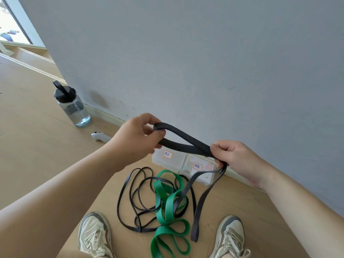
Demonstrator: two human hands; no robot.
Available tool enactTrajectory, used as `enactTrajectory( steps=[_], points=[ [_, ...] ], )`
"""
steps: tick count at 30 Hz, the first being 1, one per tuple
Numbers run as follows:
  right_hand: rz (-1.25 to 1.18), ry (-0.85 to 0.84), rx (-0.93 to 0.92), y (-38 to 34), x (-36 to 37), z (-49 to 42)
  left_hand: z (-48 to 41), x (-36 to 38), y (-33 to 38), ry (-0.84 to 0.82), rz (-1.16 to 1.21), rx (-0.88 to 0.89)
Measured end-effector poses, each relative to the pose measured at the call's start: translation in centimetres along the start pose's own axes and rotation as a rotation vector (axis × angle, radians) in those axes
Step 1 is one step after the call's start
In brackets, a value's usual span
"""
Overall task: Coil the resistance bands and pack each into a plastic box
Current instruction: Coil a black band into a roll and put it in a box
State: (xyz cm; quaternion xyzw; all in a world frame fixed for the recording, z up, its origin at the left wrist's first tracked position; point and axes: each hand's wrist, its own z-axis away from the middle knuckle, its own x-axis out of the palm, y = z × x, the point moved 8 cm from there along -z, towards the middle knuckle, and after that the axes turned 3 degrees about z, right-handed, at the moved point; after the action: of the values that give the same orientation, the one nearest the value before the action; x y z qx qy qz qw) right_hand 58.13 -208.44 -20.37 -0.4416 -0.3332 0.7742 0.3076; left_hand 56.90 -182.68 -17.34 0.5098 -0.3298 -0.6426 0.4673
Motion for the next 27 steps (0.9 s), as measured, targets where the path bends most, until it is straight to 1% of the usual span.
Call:
enactTrajectory(
  steps=[2,3,6,9,12,13,15,16,17,18,20,22,24,26,27],
  points=[
    [0.024,-0.028,0.021,0.2,0.4,0.0,0.3,0.1,0.4,-0.044,0.273,-0.073],
    [0.05,-0.028,0.038,0.4,0.5,-0.1,0.5,0.1,0.9,-0.062,0.361,-0.082],
    [0.138,-0.061,0.105,1.1,1.3,-0.2,1.2,0.7,2.4,-0.096,0.577,-0.07],
    [0.135,-0.105,0.126,0.5,2.8,0.1,1.7,1.4,3.4,-0.093,0.725,-0.084],
    [0.078,-0.054,0.027,-1.8,2.7,0.3,2.4,2.0,4.5,-0.127,0.699,-0.055],
    [0.006,-0.009,-0.043,-3.2,2.1,0.6,2.8,2.2,4.8,-0.138,0.668,-0.042],
    [-0.218,0.055,-0.181,-6.2,0.7,1.8,3.6,2.4,5.6,-0.126,0.648,-0.023],
    [-0.307,0.058,-0.241,-7.7,0.3,2.7,3.9,2.5,6.1,-0.112,0.665,-0.014],
    [-0.345,0.051,-0.298,-9.1,0.2,3.5,4.2,2.5,6.8,-0.101,0.695,0.001],
    [-0.326,0.057,-0.356,-10.5,0.2,4.4,4.4,2.4,7.6,-0.094,0.729,0.022],
    [-0.192,0.128,-0.445,-12.2,-0.2,5.6,4.7,2.1,9.1,-0.086,0.783,0.059],
    [-0.07,0.171,-0.487,-13.6,-0.9,6.4,4.9,1.8,10.3,-0.077,0.834,0.07],
    [-0.005,0.188,-0.496,-14.6,-1.6,6.8,5.0,1.8,11.1,-0.075,0.856,0.07],
    [0.077,0.263,-0.473,-14.7,-2.7,7.0,4.9,2.1,11.6,-0.054,0.762,0.088],
    [0.102,0.308,-0.445,-14.4,-3.2,7.0,4.8,2.1,11.6,-0.012,0.638,0.117]
  ],
)
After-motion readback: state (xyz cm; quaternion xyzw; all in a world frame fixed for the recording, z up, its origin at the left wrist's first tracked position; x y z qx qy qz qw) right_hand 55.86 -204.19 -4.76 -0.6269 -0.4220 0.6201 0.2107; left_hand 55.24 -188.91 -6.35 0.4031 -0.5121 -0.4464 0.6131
